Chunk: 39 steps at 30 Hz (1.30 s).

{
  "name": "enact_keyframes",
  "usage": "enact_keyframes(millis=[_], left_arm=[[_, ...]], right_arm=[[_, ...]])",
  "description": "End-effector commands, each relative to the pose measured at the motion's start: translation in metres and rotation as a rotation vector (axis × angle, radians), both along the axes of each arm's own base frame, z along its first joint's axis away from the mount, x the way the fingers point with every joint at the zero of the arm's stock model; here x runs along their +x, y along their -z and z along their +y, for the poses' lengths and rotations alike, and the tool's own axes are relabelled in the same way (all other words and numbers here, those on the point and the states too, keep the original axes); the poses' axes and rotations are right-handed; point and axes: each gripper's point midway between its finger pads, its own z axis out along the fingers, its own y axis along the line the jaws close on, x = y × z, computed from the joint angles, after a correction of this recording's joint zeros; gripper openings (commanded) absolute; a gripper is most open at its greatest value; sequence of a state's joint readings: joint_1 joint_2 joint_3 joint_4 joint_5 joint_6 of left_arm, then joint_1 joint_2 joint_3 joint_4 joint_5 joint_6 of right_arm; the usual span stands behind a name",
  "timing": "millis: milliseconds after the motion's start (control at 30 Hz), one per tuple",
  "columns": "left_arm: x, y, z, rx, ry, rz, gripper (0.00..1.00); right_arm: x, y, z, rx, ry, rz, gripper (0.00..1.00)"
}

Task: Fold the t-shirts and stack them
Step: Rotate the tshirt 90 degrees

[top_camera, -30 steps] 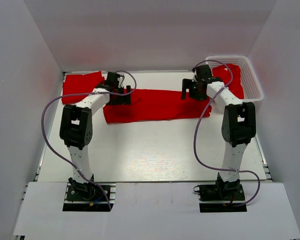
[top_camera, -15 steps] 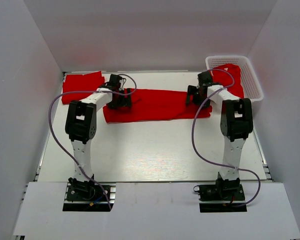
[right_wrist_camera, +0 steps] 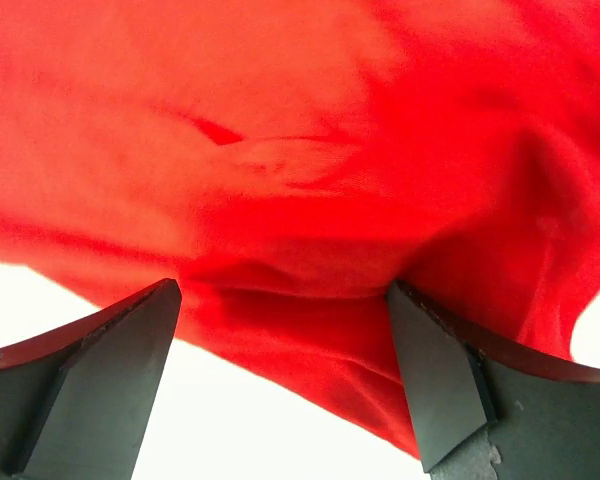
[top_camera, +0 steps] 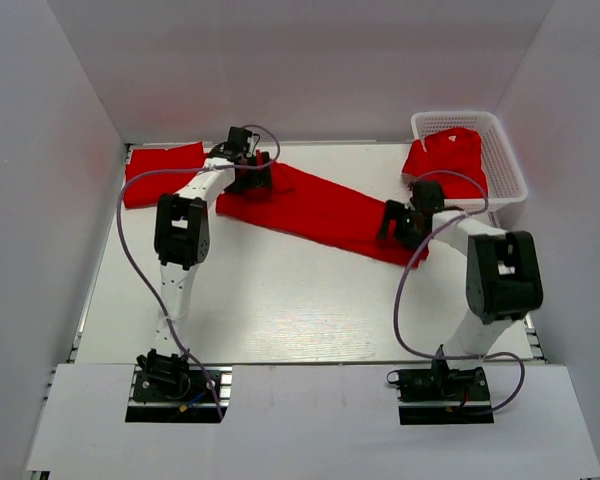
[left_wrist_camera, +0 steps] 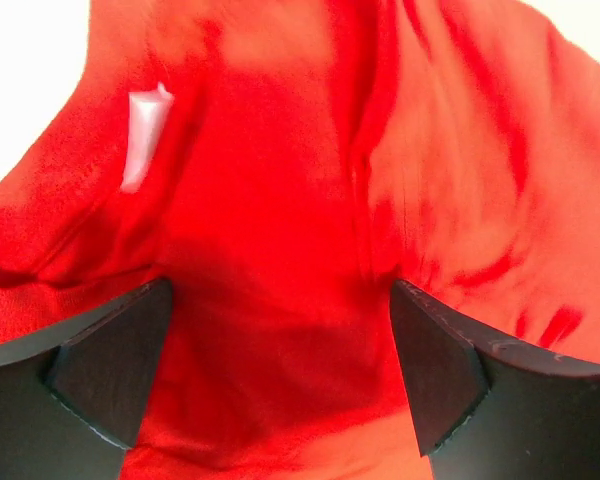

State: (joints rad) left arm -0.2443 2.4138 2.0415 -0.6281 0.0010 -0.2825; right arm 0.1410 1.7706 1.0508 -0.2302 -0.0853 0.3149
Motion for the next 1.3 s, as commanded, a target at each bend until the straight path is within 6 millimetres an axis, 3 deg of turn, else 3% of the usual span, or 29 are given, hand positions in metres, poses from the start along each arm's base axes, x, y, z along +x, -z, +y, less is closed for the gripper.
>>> enact_keyframes(millis=[0, 100, 133, 200, 233, 267, 300, 333, 367, 400, 433, 500, 533, 600, 767, 900, 967, 1000, 1067, 1133, 1167, 1267], left_arm=[[0.011, 0.046, -0.033, -0.109, 0.065, 0.057, 1.0], [0.041, 0.036, -0.067, -0.237, 0.114, -0.029, 1.0], [0.049, 0.045, -0.081, -0.273, 0.139, -0.059, 1.0], [0.054, 0.042, -0.099, -0.346, 0.145, -0.083, 1.0], [0.062, 0.027, -0.117, -0.379, 0.174, -0.148, 1.0], [0.064, 0.03, -0.125, -0.395, 0.174, -0.159, 1.0], [0.066, 0.027, -0.134, -0.408, 0.181, -0.175, 1.0], [0.067, 0.023, -0.144, -0.425, 0.185, -0.188, 1.0], [0.07, 0.012, -0.159, -0.438, 0.193, -0.234, 1.0], [0.07, 0.019, -0.167, -0.461, 0.183, -0.231, 1.0], [0.075, 0.011, -0.176, -0.48, 0.179, -0.264, 1.0], [0.079, 0.009, -0.18, -0.518, 0.151, -0.269, 1.0], [0.084, 0.006, -0.178, -0.514, 0.141, -0.294, 1.0], [0.089, 0.005, -0.175, -0.507, 0.109, -0.311, 1.0], [0.093, 0.004, -0.172, -0.491, 0.101, -0.331, 1.0], [0.091, 0.003, -0.169, -0.466, 0.106, -0.327, 1.0], [0.093, -0.008, -0.168, -0.466, 0.102, -0.347, 1.0], [0.092, -0.011, -0.167, -0.461, 0.108, -0.352, 1.0], [0.099, -0.037, -0.16, -0.456, 0.103, -0.391, 1.0], [0.105, -0.06, -0.145, -0.425, 0.07, -0.433, 1.0], [0.11, -0.091, -0.134, -0.413, 0.049, -0.484, 1.0], [0.116, -0.135, -0.109, -0.321, 0.006, -0.575, 1.0]], right_arm=[[-0.108, 0.036, 0.025, 0.04, -0.115, 0.289, 0.9], [-0.163, 0.04, 0.042, 0.033, -0.255, 0.347, 0.9], [-0.182, 0.038, 0.063, 0.032, -0.369, 0.354, 0.9], [-0.203, 0.032, 0.081, 0.056, -0.473, 0.387, 0.9], [-0.225, 0.03, 0.102, 0.05, -0.601, 0.4, 0.9], [-0.233, 0.026, 0.113, 0.069, -0.68, 0.402, 0.9], [-0.234, 0.019, 0.138, 0.079, -0.777, 0.365, 0.9], [-0.237, 0.017, 0.146, 0.065, -0.838, 0.349, 0.88], [-0.234, 0.007, 0.167, 0.06, -0.915, 0.297, 0.9], [-0.234, 0.009, 0.184, 0.04, -1.042, 0.283, 0.9], [-0.248, 0.004, 0.203, 0.109, -1.124, 0.291, 0.9], [-0.243, 0.003, 0.24, 0.135, -1.25, 0.257, 0.9], [-0.252, 0.002, 0.262, 0.172, -1.313, 0.254, 0.9], [-0.249, 0.0, 0.285, 0.186, -1.383, 0.216, 0.9], [-0.263, 0.001, 0.305, 0.183, -1.459, 0.181, 0.9], [-0.257, -0.022, 0.31, 0.191, -1.416, 0.102, 0.9], [-0.248, -0.053, 0.315, 0.212, -1.396, 0.004, 0.9], [-0.245, -0.06, 0.316, 0.206, -1.391, -0.026, 0.9], [-0.234, -0.085, 0.316, 0.185, -1.343, -0.104, 0.9], [-0.224, -0.094, 0.309, 0.133, -1.29, -0.129, 0.9], [-0.223, -0.112, 0.305, 0.131, -1.256, -0.141, 0.9], [-0.214, -0.137, 0.294, 0.117, -1.139, -0.177, 0.9]])
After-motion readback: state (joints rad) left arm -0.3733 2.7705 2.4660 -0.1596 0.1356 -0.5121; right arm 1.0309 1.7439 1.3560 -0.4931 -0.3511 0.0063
